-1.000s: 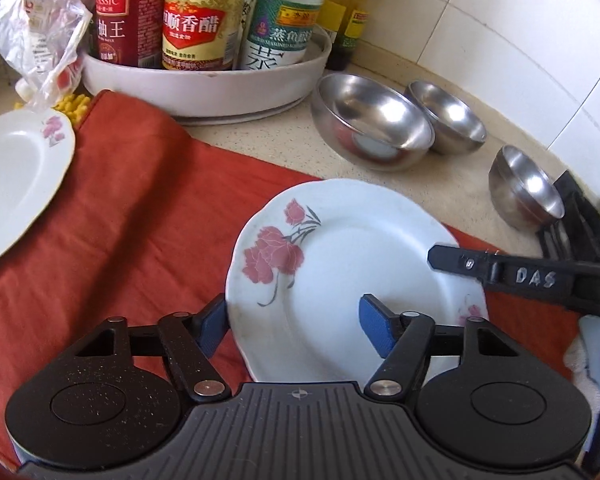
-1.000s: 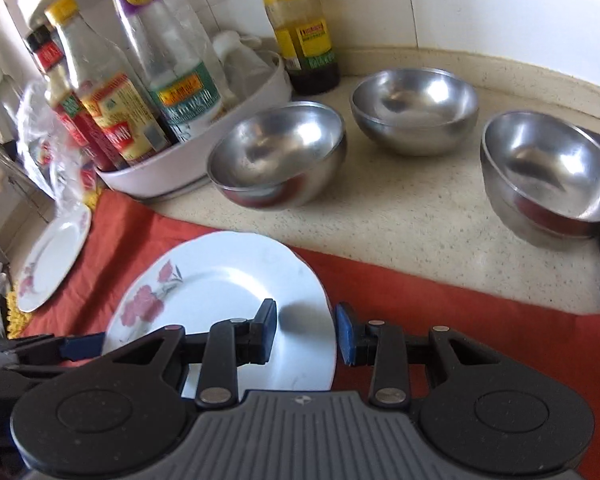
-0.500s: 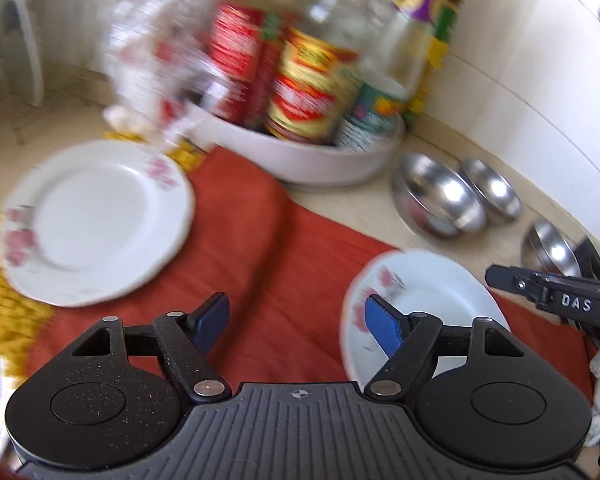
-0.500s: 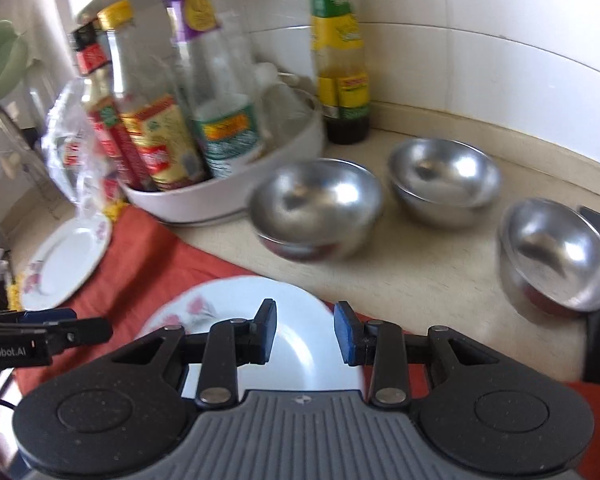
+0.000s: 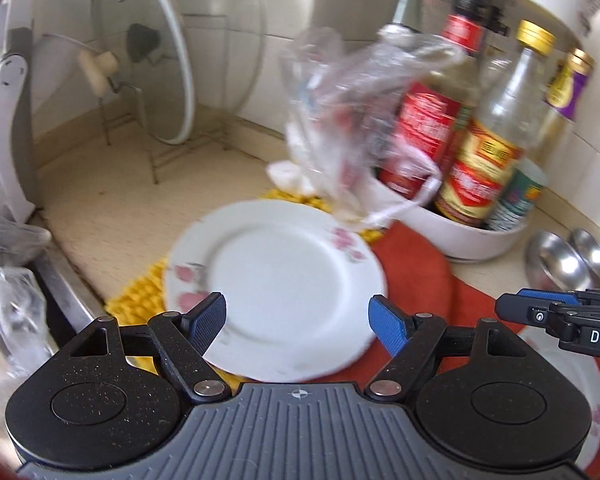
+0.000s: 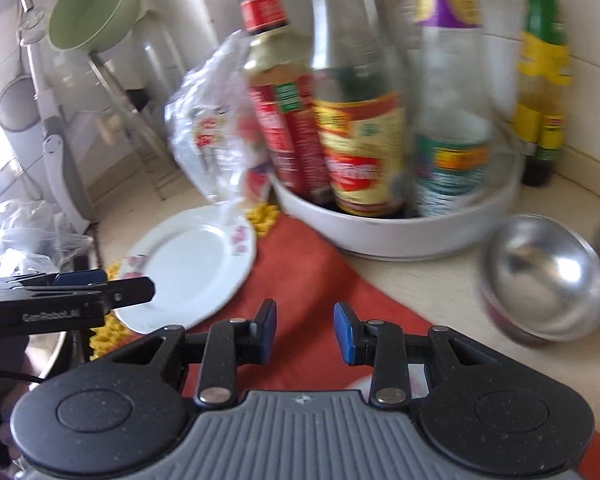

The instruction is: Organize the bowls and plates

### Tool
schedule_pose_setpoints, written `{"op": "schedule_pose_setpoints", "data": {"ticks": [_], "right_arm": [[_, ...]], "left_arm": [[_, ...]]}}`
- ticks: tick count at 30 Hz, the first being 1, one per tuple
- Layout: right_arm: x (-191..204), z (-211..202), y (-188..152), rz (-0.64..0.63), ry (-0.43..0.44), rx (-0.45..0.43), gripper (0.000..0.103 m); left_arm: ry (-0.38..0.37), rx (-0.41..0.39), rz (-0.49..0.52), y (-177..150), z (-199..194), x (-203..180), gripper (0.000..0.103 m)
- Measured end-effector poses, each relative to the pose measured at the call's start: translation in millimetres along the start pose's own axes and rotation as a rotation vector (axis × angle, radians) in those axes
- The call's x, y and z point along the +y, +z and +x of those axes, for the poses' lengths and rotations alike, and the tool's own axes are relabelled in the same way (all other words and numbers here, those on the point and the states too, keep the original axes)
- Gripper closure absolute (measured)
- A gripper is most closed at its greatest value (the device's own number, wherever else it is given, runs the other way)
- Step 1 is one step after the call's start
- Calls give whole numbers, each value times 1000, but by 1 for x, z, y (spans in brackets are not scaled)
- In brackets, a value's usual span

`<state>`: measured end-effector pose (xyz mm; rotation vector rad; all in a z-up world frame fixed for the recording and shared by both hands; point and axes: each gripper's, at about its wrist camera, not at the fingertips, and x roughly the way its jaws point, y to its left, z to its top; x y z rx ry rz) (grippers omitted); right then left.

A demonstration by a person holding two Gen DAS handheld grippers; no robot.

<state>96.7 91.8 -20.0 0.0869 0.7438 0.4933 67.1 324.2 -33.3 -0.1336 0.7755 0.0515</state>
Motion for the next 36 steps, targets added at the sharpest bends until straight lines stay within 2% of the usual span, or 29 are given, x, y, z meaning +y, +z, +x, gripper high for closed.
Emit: {"op": "schedule_pose_setpoints", "data": {"ticks": [7,16,30,36], "right_arm": [[26,37,11,13,48,56,68],[39,68,20,25,51,94,68],[39,99,23,54,74,142,68],[46,109,21,56,108,140,68]], "left_arm": [[24,33,-20,11,26,31,21],[26,60,-34,18,49,52,21],[25,108,-15,23,83,53,19],[14,113,-13,24,90,51,10]]}}
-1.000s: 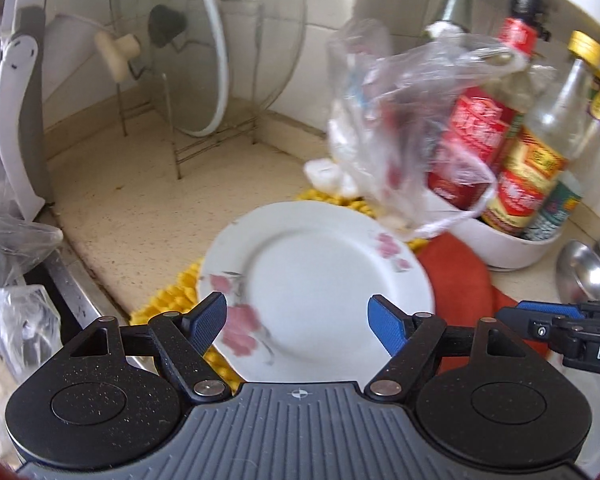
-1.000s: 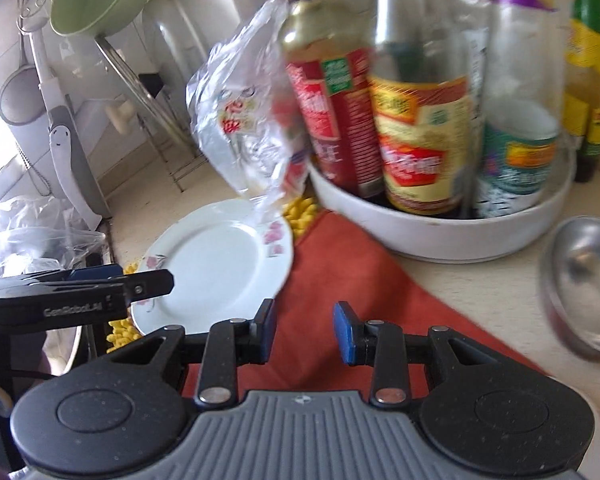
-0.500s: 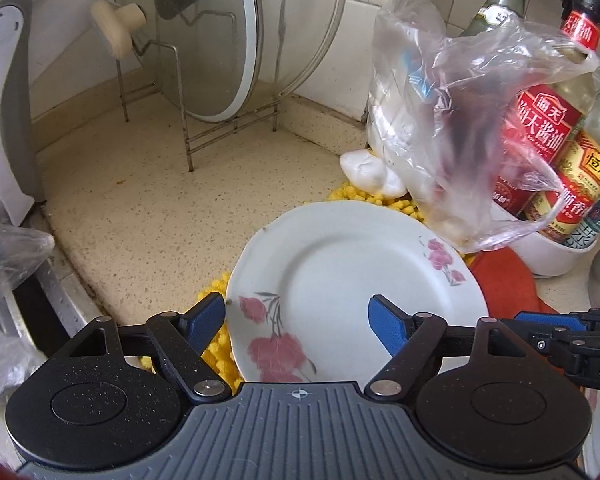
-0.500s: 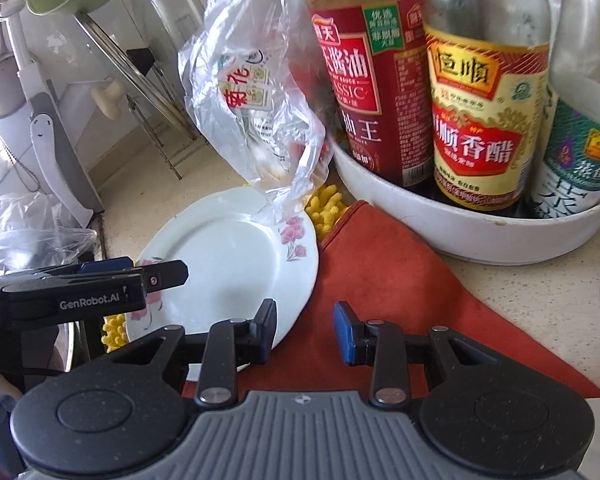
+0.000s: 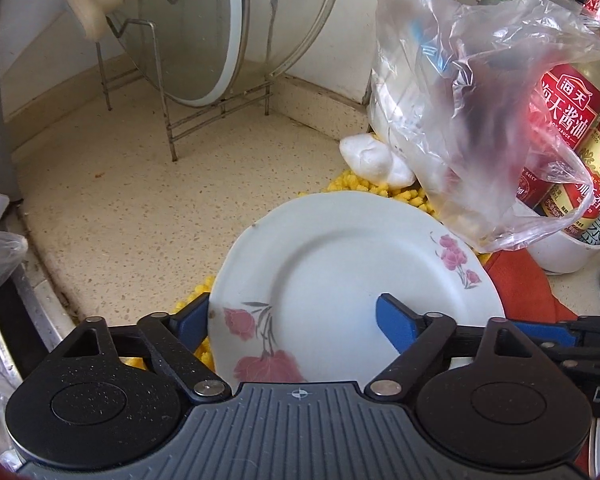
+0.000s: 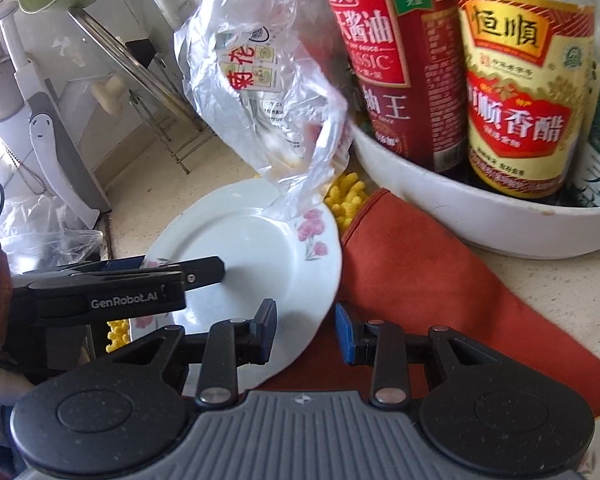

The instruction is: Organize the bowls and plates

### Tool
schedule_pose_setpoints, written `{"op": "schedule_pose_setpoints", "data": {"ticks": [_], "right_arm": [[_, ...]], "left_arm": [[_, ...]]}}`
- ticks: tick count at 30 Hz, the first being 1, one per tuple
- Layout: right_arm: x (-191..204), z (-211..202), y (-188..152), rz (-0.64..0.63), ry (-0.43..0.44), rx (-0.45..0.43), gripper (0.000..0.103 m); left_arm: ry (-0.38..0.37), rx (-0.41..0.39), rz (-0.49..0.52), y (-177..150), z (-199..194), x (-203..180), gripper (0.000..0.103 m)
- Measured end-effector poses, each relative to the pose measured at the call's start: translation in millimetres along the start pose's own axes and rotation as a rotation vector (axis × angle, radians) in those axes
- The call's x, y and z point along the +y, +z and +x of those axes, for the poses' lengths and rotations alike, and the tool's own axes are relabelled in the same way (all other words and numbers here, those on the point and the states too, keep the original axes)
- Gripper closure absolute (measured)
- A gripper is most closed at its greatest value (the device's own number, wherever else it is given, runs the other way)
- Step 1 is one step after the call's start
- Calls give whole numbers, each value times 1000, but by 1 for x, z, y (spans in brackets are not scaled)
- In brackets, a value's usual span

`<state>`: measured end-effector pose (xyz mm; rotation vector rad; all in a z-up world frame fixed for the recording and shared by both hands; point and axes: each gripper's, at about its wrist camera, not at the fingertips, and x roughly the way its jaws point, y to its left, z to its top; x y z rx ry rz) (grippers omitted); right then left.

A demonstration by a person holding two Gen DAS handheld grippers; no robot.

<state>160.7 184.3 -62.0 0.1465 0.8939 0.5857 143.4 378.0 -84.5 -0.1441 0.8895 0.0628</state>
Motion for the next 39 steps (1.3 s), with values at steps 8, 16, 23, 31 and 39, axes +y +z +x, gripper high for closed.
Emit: {"op": "schedule_pose_setpoints", "data": {"ticks": [8,16,23,31,39], "right_arm": [[1,2,-2,6,10,-16,69],[-6,-11,0,40,37,-32,69],[-8,-10,-4,25,34,4,69],[-12,-7,-5,43,43,-14,67],[-8,-23,-4,37,43,-55,68]], "left_arm": [[2,-9,15,-4,-2,-4,7],[10,-23,-23,-8,-22,-2,13],[-3,7,-33,-17,-21,-1,14],[-5,-15,-12,-12,-8,0,9],[-14,-57,-28,-12,-31,-3,17]]}}
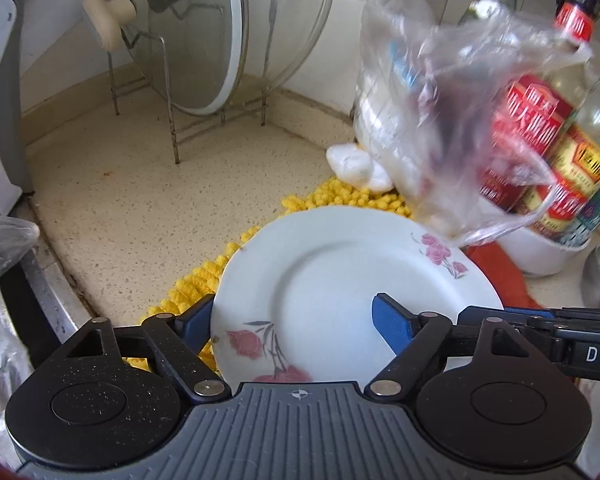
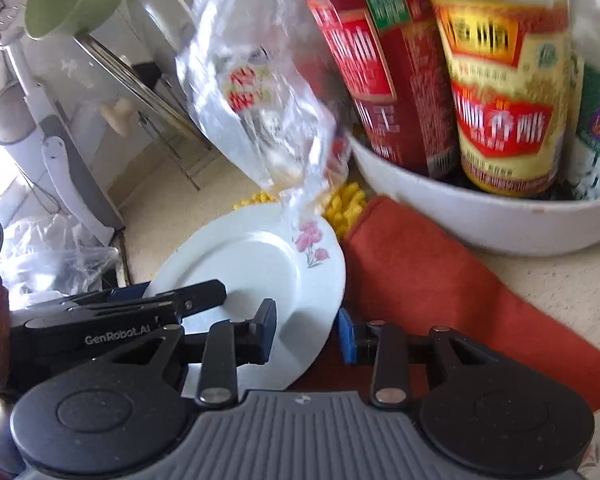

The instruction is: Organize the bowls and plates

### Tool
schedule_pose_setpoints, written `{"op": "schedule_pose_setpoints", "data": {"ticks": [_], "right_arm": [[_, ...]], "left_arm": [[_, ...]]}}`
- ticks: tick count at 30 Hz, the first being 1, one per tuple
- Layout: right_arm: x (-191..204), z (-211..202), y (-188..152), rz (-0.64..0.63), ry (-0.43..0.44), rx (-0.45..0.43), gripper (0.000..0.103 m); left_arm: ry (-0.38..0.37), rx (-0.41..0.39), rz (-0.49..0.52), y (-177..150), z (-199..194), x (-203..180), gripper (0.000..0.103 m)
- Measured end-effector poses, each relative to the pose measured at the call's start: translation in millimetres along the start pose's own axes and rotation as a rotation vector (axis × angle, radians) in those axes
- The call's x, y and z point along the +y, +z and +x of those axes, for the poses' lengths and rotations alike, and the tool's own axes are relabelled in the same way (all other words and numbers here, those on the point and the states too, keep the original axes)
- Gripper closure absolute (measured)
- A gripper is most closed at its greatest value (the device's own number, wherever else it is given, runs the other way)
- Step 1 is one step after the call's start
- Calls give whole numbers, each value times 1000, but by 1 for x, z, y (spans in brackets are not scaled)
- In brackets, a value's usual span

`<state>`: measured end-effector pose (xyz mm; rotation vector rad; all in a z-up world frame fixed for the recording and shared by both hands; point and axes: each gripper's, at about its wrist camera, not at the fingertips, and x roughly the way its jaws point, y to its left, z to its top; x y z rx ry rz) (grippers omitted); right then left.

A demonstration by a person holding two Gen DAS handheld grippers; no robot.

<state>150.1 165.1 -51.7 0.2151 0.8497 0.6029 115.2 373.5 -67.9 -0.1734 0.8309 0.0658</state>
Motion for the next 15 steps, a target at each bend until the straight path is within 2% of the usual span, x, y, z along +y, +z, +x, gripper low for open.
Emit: {"op": "schedule_pose_setpoints", "data": {"ticks": [6,15], "right_arm": [[6,-18,-2,-25,16,-28,68],[-6,-37,-25,-21,-11,-3,68]], "left_arm": [[2,-53,29,1,-21,-9,17],[-26,9,17,-25,-24,-26,17]]}}
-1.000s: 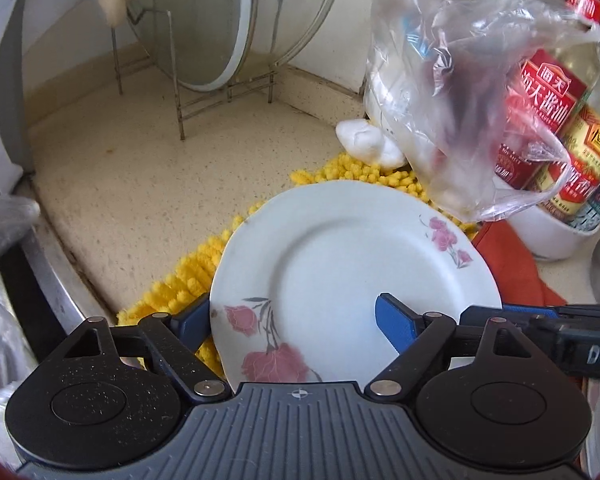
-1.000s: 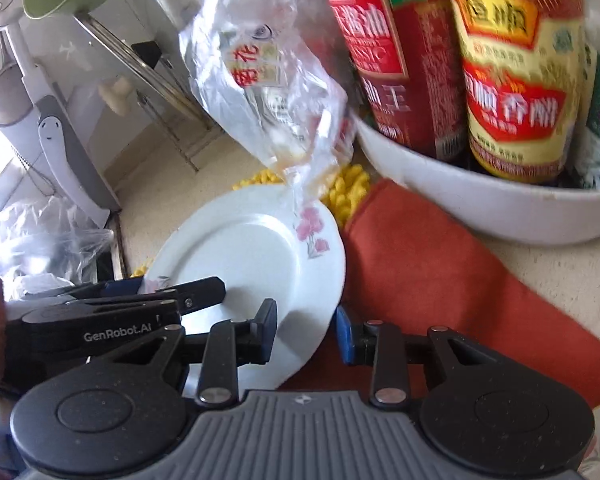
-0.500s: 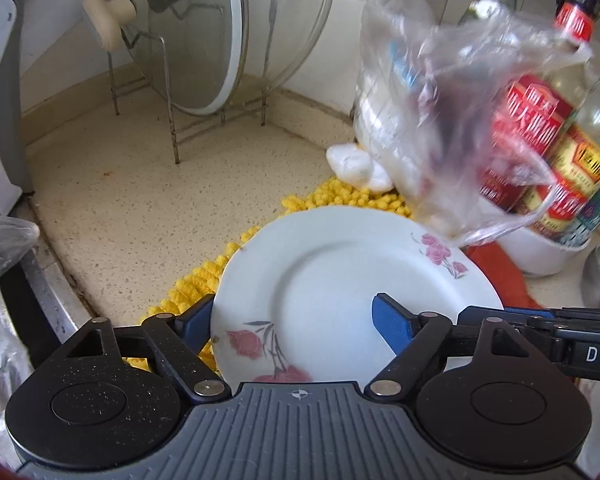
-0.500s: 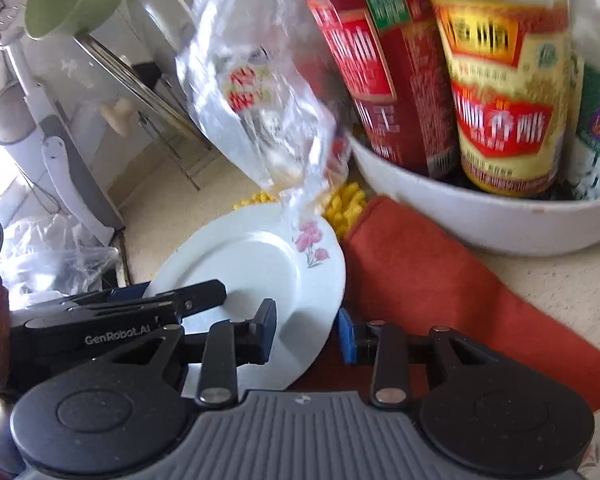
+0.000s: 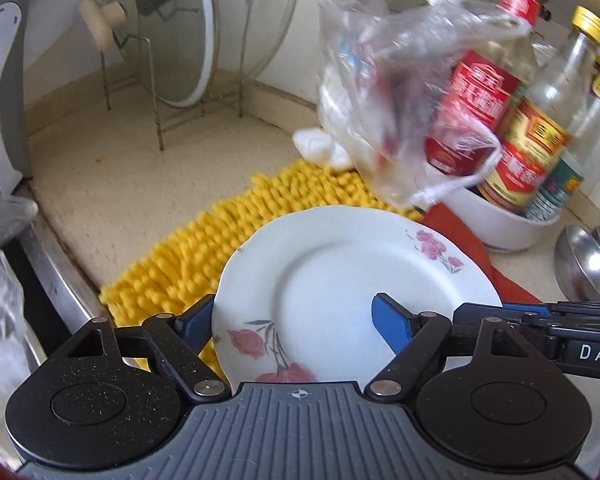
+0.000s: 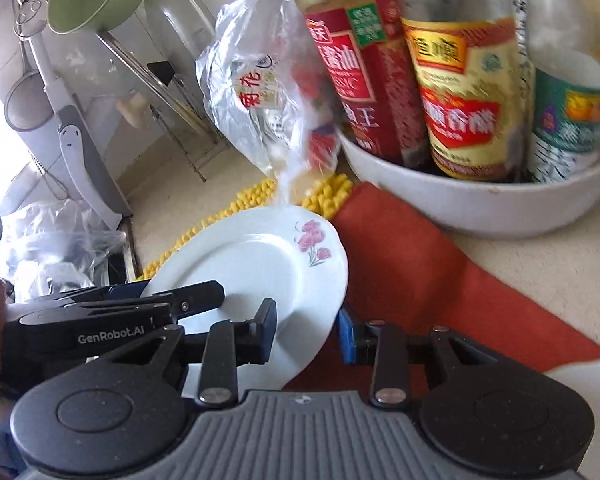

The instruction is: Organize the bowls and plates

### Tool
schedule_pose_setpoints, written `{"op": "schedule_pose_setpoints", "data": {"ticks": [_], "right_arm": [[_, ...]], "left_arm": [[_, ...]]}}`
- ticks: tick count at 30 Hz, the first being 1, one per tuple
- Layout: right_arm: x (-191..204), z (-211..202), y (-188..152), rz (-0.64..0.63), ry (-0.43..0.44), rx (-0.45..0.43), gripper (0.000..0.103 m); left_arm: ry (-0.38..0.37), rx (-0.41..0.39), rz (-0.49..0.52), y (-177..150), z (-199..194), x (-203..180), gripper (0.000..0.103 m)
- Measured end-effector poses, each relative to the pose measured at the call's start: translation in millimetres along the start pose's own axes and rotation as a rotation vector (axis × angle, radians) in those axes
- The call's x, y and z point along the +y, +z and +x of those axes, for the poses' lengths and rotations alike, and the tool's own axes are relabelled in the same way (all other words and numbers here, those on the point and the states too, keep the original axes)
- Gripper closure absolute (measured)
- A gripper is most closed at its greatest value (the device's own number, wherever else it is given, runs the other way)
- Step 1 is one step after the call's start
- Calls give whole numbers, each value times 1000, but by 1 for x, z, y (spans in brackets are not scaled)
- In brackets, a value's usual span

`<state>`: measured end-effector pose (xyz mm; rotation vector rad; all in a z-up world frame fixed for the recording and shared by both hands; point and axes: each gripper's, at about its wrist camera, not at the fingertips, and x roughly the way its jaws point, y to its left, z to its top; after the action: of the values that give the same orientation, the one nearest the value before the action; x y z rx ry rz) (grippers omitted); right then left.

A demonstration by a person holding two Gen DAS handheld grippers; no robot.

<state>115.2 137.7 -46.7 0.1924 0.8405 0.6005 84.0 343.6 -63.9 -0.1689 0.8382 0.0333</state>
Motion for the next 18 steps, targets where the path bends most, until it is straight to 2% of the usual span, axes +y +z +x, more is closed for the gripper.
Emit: {"op": "schedule_pose_setpoints", "data": {"ticks": [11,18], "right_arm": [[-19,-60,-27,26,-10,-60,68],[-42,-108,-50,71,-62,-107,68]], "left_arm": [[-70,-24,61,-14,-24,-45,17],[-138,-30,149,-24,-32,-92,17]]}}
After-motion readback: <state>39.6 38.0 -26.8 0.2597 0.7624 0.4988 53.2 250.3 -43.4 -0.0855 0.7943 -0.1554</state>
